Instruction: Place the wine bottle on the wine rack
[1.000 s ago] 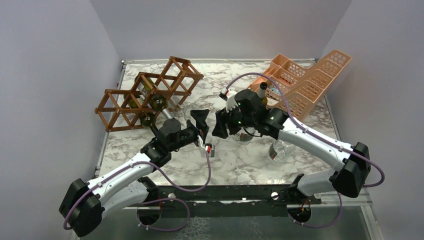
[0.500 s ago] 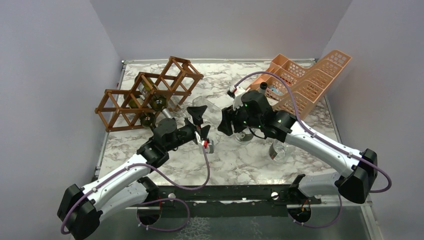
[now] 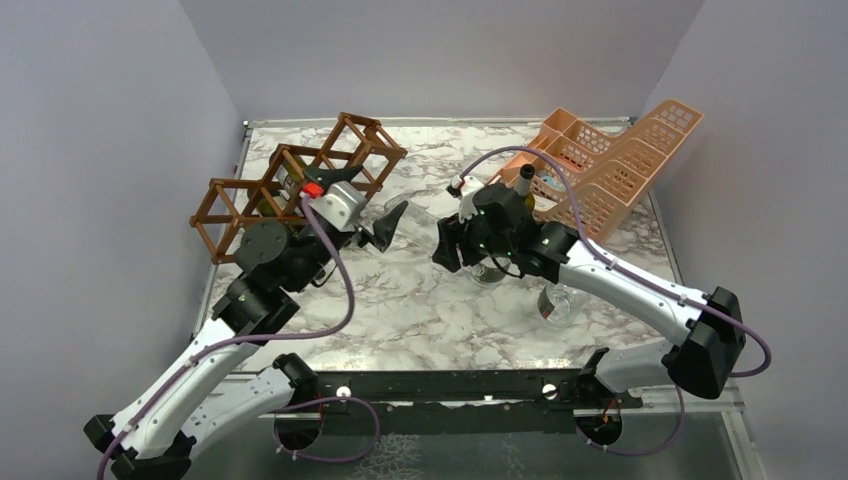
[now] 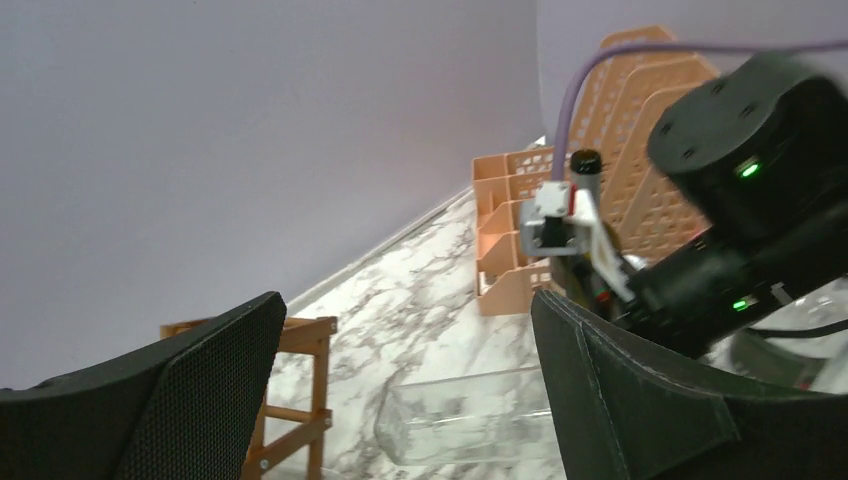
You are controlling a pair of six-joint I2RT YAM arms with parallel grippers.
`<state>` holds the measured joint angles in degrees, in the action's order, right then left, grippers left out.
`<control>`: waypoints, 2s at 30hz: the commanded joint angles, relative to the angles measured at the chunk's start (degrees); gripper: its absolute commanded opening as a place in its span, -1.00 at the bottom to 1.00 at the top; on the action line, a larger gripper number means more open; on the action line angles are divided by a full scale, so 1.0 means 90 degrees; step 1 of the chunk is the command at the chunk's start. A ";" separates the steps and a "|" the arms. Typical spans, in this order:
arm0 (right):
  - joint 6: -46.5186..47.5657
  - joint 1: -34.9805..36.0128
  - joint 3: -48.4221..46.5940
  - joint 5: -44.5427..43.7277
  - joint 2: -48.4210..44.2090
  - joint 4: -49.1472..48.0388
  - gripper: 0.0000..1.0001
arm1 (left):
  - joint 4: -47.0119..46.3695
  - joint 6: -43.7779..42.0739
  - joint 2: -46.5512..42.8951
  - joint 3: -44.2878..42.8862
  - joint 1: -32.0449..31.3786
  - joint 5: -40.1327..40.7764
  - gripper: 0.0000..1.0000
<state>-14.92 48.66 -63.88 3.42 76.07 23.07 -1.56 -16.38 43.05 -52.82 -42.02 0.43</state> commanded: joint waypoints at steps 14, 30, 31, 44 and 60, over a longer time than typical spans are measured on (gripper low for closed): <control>-0.0453 0.0012 -0.0911 -0.0562 0.0956 -0.1524 -0.98 | 0.3740 0.2973 -0.1085 -0.2078 -0.0016 0.1395 0.99; -0.0342 0.0011 -0.1865 -0.0960 0.2199 -0.1880 -0.98 | 0.4041 0.2272 -0.0901 -0.2468 -0.0016 0.2178 0.99; -0.0344 0.0013 -0.1924 -0.0940 0.2265 -0.1859 -0.98 | 0.4041 0.2240 -0.0891 -0.2455 -0.0018 0.2246 0.99; -0.0101 0.0003 -0.2758 -0.0710 0.3529 -0.2482 -0.98 | 0.4003 0.2178 -0.0449 -0.2712 -0.0014 0.2875 0.99; -0.0250 -0.0760 -0.3716 0.1332 0.4750 -0.3059 -0.87 | 0.3993 0.2474 0.0346 -0.3084 -0.0016 0.2832 0.99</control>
<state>-14.44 43.62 -94.72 5.72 117.30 3.33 34.87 4.25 45.08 -78.67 -42.02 25.08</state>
